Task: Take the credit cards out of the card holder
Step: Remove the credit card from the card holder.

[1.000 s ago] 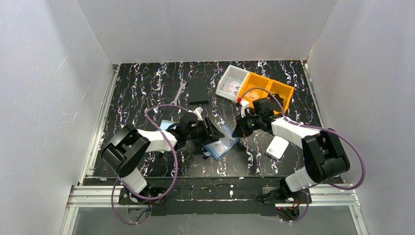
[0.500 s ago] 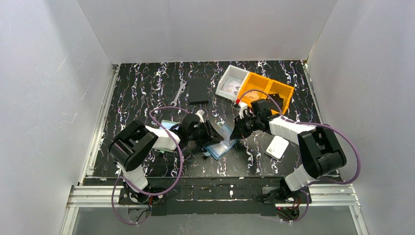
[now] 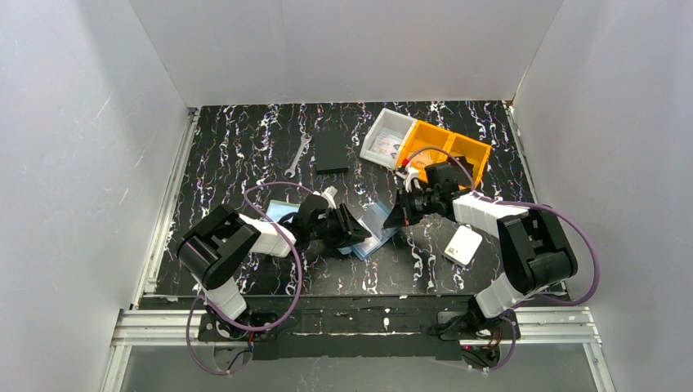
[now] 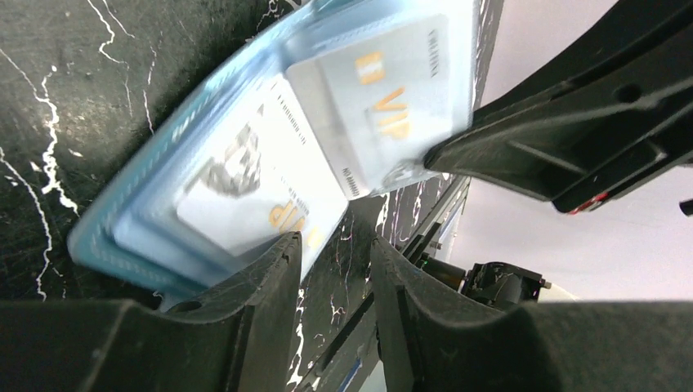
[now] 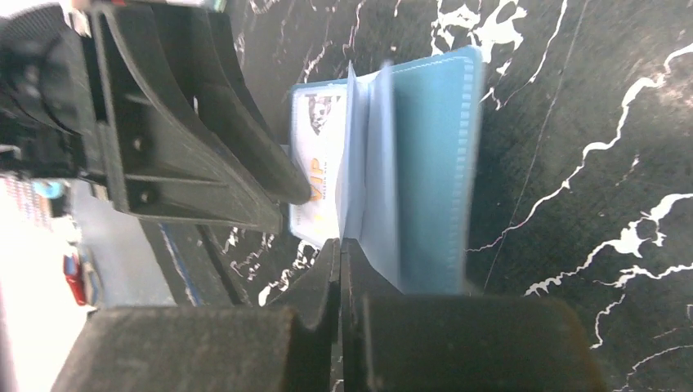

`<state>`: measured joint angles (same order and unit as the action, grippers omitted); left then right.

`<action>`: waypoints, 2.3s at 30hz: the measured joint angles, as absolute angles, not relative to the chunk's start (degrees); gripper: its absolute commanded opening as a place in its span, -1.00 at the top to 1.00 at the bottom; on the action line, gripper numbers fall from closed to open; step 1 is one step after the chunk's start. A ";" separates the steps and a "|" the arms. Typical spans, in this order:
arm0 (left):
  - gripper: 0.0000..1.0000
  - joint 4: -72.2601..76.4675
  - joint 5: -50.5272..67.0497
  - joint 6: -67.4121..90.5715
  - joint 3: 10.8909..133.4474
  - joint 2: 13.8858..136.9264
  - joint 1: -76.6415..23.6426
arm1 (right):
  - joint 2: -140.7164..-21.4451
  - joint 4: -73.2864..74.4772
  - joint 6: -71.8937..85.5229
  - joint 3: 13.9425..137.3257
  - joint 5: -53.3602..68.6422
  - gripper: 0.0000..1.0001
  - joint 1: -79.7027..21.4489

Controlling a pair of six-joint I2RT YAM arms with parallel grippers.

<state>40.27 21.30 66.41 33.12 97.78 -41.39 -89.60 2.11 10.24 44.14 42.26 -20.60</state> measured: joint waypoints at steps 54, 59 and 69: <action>1.00 78.76 17.21 89.73 26.61 103.33 -37.67 | -93.30 -23.49 48.21 42.22 60.03 0.97 -15.84; 1.00 79.64 17.52 89.86 26.48 103.79 -37.47 | -93.62 -22.48 47.40 42.22 60.12 0.97 -15.25; 1.00 79.70 21.91 88.62 25.06 107.48 -35.29 | -99.88 -21.12 43.42 42.22 60.77 0.97 -13.82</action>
